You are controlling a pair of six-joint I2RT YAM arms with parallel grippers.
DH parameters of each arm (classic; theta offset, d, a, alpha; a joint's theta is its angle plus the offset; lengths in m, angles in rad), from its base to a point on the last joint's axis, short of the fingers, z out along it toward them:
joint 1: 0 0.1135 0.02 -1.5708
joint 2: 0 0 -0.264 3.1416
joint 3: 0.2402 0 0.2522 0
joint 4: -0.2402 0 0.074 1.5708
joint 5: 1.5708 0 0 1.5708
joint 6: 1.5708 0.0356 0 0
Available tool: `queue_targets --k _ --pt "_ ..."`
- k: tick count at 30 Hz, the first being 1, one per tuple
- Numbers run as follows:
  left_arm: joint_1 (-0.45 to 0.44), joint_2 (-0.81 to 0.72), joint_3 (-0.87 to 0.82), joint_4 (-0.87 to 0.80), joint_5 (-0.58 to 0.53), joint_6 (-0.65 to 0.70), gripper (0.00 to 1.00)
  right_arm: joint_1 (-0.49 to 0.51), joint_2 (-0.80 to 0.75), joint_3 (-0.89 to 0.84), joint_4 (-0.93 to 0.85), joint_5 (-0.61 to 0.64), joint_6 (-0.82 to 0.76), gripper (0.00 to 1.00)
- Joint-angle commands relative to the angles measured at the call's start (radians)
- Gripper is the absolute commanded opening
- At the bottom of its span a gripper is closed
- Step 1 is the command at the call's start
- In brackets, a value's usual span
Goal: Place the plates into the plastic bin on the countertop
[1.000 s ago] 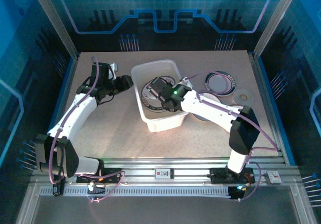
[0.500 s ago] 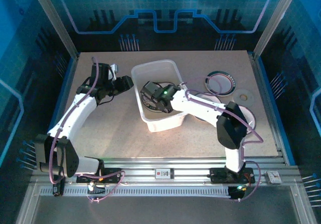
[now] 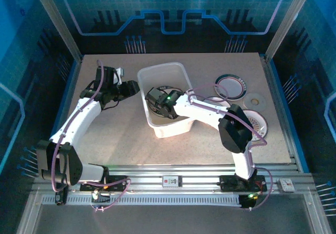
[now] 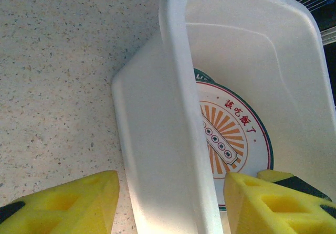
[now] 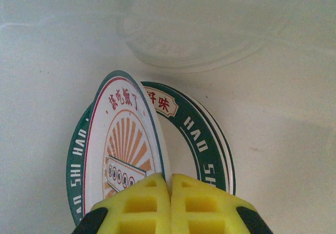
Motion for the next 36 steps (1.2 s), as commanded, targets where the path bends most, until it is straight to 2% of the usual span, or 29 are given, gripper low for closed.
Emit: queue_targets --k 1,6,23,29,33,36 --pt "0.009 0.009 -0.011 -0.018 0.017 0.025 0.56 0.006 0.029 -0.003 0.005 0.031 0.046 0.00" --pt "0.009 0.015 -0.008 -0.019 0.018 0.025 0.56 -0.003 0.052 0.001 0.011 0.010 0.044 0.01" --pt "0.009 0.025 -0.001 -0.037 0.016 0.024 0.56 -0.018 0.101 0.000 0.036 -0.027 0.019 0.24" --pt "0.009 0.024 -0.002 -0.039 0.013 0.021 0.56 -0.021 0.090 -0.015 0.082 -0.016 -0.027 0.46" --pt "0.009 0.027 -0.005 -0.039 0.009 0.020 0.56 -0.021 0.063 -0.051 0.142 0.011 -0.090 0.70" --pt "0.009 0.032 -0.004 -0.038 0.012 0.015 0.56 -0.022 0.053 -0.056 0.141 0.003 -0.113 0.82"
